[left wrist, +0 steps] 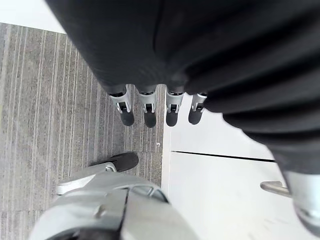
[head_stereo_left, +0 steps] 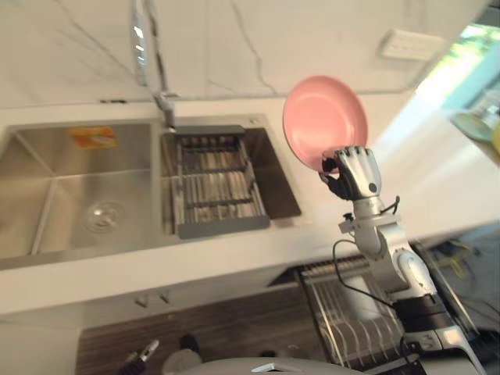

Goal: Walk over to the sink, pick up the cup, carry it to the dishwasher, place the cup inside the dishwasher, then close the dishwasher door

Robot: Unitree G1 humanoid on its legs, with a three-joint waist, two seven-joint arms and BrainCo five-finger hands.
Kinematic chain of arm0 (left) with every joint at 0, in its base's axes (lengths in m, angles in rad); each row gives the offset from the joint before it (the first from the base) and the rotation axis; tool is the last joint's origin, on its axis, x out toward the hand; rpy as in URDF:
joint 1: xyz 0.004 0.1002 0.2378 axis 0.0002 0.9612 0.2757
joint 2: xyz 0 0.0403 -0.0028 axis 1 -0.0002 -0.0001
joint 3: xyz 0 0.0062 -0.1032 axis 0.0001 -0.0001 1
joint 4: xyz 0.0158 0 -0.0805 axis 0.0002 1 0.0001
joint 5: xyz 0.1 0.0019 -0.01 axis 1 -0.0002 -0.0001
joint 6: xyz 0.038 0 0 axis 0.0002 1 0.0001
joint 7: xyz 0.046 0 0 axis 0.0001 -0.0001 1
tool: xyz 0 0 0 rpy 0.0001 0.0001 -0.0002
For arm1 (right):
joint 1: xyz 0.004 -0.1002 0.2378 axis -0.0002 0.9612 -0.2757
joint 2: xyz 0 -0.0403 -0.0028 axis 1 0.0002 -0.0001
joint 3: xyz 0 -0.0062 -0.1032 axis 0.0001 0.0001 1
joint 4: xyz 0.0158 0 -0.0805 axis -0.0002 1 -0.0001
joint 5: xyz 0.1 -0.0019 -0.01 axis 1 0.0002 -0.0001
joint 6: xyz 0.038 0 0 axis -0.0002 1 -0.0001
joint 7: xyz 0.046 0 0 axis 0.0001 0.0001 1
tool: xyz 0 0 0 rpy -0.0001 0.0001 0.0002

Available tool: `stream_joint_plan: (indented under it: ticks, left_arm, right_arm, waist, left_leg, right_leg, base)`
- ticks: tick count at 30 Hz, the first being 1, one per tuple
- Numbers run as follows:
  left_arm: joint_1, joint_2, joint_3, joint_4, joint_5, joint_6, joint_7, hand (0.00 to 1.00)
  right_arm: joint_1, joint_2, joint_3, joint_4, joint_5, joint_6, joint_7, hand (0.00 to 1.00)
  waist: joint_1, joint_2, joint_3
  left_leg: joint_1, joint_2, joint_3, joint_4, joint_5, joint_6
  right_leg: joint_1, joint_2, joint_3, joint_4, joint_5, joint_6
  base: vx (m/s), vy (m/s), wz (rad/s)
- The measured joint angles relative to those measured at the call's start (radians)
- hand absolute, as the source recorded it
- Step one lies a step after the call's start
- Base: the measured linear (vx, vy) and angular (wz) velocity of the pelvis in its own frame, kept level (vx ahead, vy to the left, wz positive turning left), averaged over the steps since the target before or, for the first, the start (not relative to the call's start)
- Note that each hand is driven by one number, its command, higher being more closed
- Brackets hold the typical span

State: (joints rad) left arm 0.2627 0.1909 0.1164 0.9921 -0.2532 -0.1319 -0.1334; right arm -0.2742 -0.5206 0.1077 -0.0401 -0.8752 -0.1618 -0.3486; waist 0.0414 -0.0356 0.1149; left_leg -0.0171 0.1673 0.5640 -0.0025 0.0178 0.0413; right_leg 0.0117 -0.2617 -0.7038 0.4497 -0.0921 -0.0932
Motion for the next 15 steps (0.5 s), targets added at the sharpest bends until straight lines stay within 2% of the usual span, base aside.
stream_joint_plan:
  ticks: [1,2,3,4,6,7,8,9,10,11,12,14,15]
  left_arm:
    - [-0.004,-0.001,0.002,0.001,-0.012,0.0,0.003,0.0]
    - [-0.006,-0.005,0.004,0.001,-0.026,0.002,0.011,0.0]
    - [-0.006,-0.008,0.001,0.001,-0.031,0.002,0.016,0.0]
    - [-0.009,-0.013,0.0,0.001,-0.042,0.003,0.02,0.0]
    - [-0.014,-0.01,0.002,0.0,-0.061,0.014,0.021,0.0]
    - [-0.015,-0.016,0.006,0.004,-0.068,0.028,0.022,0.0]
    - [-0.008,-0.035,0.006,0.005,-0.07,0.034,0.021,0.0]
    - [-0.003,-0.046,0.01,0.008,-0.071,0.034,0.027,0.0]
    - [-0.002,-0.068,0.015,0.009,-0.078,0.039,0.023,0.0]
    - [0.005,-0.077,0.02,0.009,-0.079,0.039,0.019,0.0]
    - [0.011,-0.081,0.023,0.009,-0.082,0.04,0.018,0.0]
    - [0.044,-0.093,0.042,0.008,-0.106,0.042,0.017,0.0]
    - [0.059,-0.092,0.042,0.01,-0.12,0.043,0.016,0.0]
  right_arm:
    - [-0.036,0.0,0.022,0.023,-0.005,-0.005,0.001,1.0]
    - [-0.062,0.001,0.041,0.045,-0.017,-0.007,0.006,1.0]
    - [-0.072,0.001,0.048,0.06,-0.021,-0.011,0.007,1.0]
    - [-0.087,0.001,0.056,0.089,-0.034,-0.012,0.013,1.0]
    - [-0.107,0.0,0.066,0.126,-0.037,-0.013,0.019,1.0]
    - [-0.11,-0.016,0.074,0.159,-0.034,-0.011,0.022,1.0]
    - [-0.107,-0.041,0.076,0.178,-0.031,-0.011,0.025,1.0]
    - [-0.1,-0.062,0.073,0.178,-0.024,-0.007,0.034,1.0]
    - [-0.098,-0.145,0.041,0.177,-0.002,-0.003,0.043,1.0]
    - [-0.097,-0.174,0.022,0.179,0.019,0.004,0.047,1.0]
    - [-0.097,-0.184,0.011,0.179,0.027,0.006,0.053,1.0]
    - [-0.12,-0.183,0.012,0.179,0.045,0.002,0.084,1.0]
    - [-0.145,-0.169,0.034,0.184,0.046,-0.022,0.091,1.0]
  waist:
    - [0.008,-0.017,-0.011]
    - [0.026,-0.009,-0.007]
    - [0.033,-0.017,-0.013]
    - [0.047,-0.023,-0.016]
    - [0.061,-0.062,-0.028]
    - [0.056,-0.048,-0.026]
    - [0.049,-0.04,-0.024]
    - [0.043,-0.03,-0.028]
    - [0.032,-0.006,-0.025]
    - [0.039,0.0,-0.023]
    - [0.042,0.001,-0.023]
    - [0.071,0.001,-0.022]
    - [0.098,0.005,-0.024]
  left_leg:
    - [-0.012,0.025,0.048,0.024,-0.005,-0.002]
    - [-0.018,0.051,0.103,0.052,-0.007,-0.004]
    - [-0.021,0.065,0.131,0.071,-0.007,-0.008]
    - [-0.031,0.095,0.177,0.111,-0.004,-0.016]
    - [-0.043,0.124,0.229,0.175,0.0,-0.022]
    - [-0.042,0.169,0.262,0.246,0.002,-0.021]
    - [-0.042,0.199,0.269,0.28,0.001,-0.019]
    - [-0.053,0.204,0.274,0.291,-0.014,-0.034]
    - [-0.063,0.152,0.264,0.261,-0.016,-0.044]
    - [-0.042,0.12,0.232,0.199,-0.003,-0.054]
    - [-0.036,0.103,0.202,0.167,0.011,-0.05]
    - [-0.034,0.064,0.046,0.129,0.005,-0.058]
    - [-0.03,0.045,-0.047,0.139,-0.009,-0.079]
  right_leg:
    - [0.033,-0.036,-0.046,0.026,0.006,-0.009]
    - [0.079,-0.076,-0.089,0.04,0.03,-0.023]
    - [0.098,-0.093,-0.094,0.035,0.048,-0.023]
    - [0.128,-0.11,-0.1,-0.012,0.104,-0.016]
    - [0.155,-0.108,-0.104,-0.166,0.247,0.016]
    - [0.202,-0.058,-0.108,-0.261,0.192,0.097]
    - [0.217,-0.032,-0.104,-0.294,0.176,0.121]
    - [0.232,-0.019,-0.103,-0.32,0.168,0.134]
    - [0.258,-0.01,-0.1,-0.37,0.146,0.167]
    - [0.256,-0.007,-0.094,-0.379,0.136,0.181]
    - [0.25,-0.006,-0.084,-0.383,0.136,0.181]
    - [0.226,0.006,-0.013,-0.398,0.142,0.189]
    - [0.221,0.008,0.042,-0.426,0.145,0.195]
  base:
    - [-0.15,-0.114,-1.78]
    - [-0.14,-0.131,-1.44]
    - [-0.15,-0.189,-1.52]
    - [-0.17,-0.28,-1.42]
    - [-0.19,-0.374,-1.32]
    - [-0.2,-0.446,-0.93]
    - [-0.21,-0.421,-0.69]
    - [-0.24,-0.336,-0.23]
    - [-0.18,-0.185,-0.13]
    - [-0.16,-0.133,-0.16]
    - [-0.09,-0.047,-0.5]
    - [-0.07,-0.031,-0.99]
    - [-0.03,-0.051,-1.32]
